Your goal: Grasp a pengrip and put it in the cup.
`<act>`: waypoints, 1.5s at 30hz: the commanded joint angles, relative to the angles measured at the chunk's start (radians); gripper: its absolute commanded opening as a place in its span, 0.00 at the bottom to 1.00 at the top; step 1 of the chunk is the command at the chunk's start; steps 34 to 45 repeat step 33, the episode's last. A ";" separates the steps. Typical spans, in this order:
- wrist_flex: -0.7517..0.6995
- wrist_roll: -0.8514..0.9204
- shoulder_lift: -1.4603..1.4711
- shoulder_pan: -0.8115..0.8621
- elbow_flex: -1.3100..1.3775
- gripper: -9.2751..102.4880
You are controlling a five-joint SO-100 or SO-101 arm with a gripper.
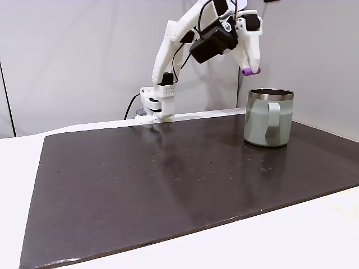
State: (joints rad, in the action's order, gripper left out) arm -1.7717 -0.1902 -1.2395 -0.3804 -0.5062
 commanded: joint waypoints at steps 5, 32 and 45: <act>0.043 -0.003 -0.066 -0.152 -0.025 0.08; 0.049 0.014 -0.074 -0.175 -0.046 0.39; 0.049 0.015 -0.075 -0.175 -0.046 0.39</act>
